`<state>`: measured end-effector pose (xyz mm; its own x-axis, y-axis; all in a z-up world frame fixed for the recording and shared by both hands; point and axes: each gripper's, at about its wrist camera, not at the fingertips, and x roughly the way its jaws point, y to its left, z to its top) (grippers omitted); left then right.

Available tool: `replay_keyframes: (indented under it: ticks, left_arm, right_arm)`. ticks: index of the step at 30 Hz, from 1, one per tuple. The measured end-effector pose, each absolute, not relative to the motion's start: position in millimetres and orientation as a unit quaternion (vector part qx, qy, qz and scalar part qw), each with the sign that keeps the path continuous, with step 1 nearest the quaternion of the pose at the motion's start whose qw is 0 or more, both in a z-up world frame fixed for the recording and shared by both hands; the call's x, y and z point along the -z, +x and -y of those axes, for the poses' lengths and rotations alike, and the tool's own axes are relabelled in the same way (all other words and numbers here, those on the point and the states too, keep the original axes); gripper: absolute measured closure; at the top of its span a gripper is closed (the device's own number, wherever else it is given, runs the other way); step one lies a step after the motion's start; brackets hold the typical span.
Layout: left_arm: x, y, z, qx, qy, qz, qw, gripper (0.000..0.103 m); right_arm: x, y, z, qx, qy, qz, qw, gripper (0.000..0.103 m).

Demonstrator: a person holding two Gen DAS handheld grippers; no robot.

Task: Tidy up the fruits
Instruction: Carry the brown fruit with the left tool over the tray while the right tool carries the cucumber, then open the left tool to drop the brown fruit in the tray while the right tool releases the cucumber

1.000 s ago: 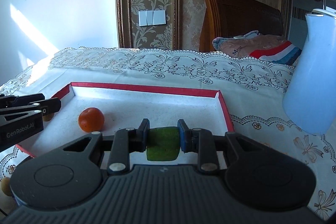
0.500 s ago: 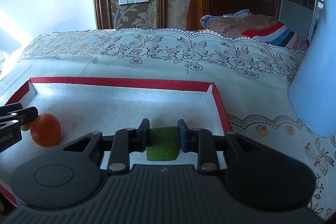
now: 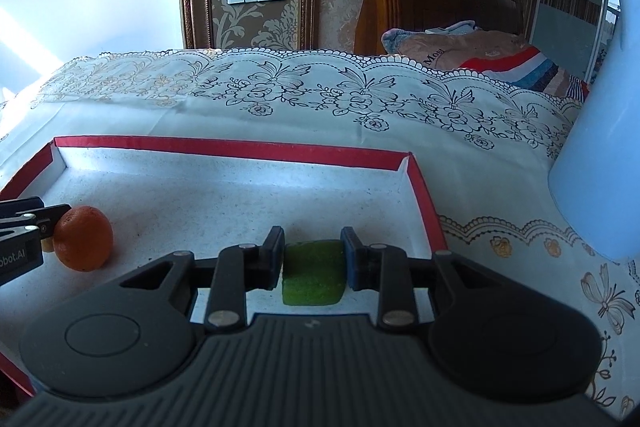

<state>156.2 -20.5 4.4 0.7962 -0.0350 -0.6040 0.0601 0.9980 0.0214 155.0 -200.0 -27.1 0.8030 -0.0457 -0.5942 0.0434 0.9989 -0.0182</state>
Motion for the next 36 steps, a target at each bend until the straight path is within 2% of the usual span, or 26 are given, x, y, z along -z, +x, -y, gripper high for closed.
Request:
replay_keyframes:
  ticks: [6,11,15,17,21,23,30,34,36]
  left_arm:
    - [-5,156,19,0.025,0.016,-0.321,0.947,0.074]
    - [-5,153,20,0.024,0.021,-0.320,0.947,0.073]
    - [-5,150,18,0.027,0.015,-0.318,0.948,0.073]
    - [-6,149,16,0.028,0.010,-0.316,0.948,0.072]
    - [-7,145,13,0.027,0.007,-0.313,0.949,0.067]
    - [-8,143,13,0.027,0.007,-0.309,0.951,0.066]
    - [-11,135,12,0.028,0.007,-0.300,0.953,0.065]
    - [-12,130,12,0.027,0.012,-0.289,0.957,0.053]
    - [-13,127,12,0.026,0.014,-0.281,0.959,0.053]
  right_arm:
    - [28,154,197,0.020,-0.006,-0.313,0.950,0.058]
    - [25,150,194,0.020,-0.010,-0.303,0.953,0.040]
    - [24,147,193,0.021,-0.013,-0.301,0.953,0.036]
    - [24,145,192,0.023,-0.014,-0.298,0.954,0.030]
    - [21,141,192,0.026,-0.017,-0.291,0.956,0.027]
    - [21,140,192,0.026,-0.017,-0.290,0.957,0.021]
    - [18,133,194,0.031,-0.015,-0.279,0.960,0.015]
    - [15,128,196,0.027,-0.010,-0.276,0.961,0.013]
    - [14,126,197,0.024,-0.007,-0.276,0.961,0.011]
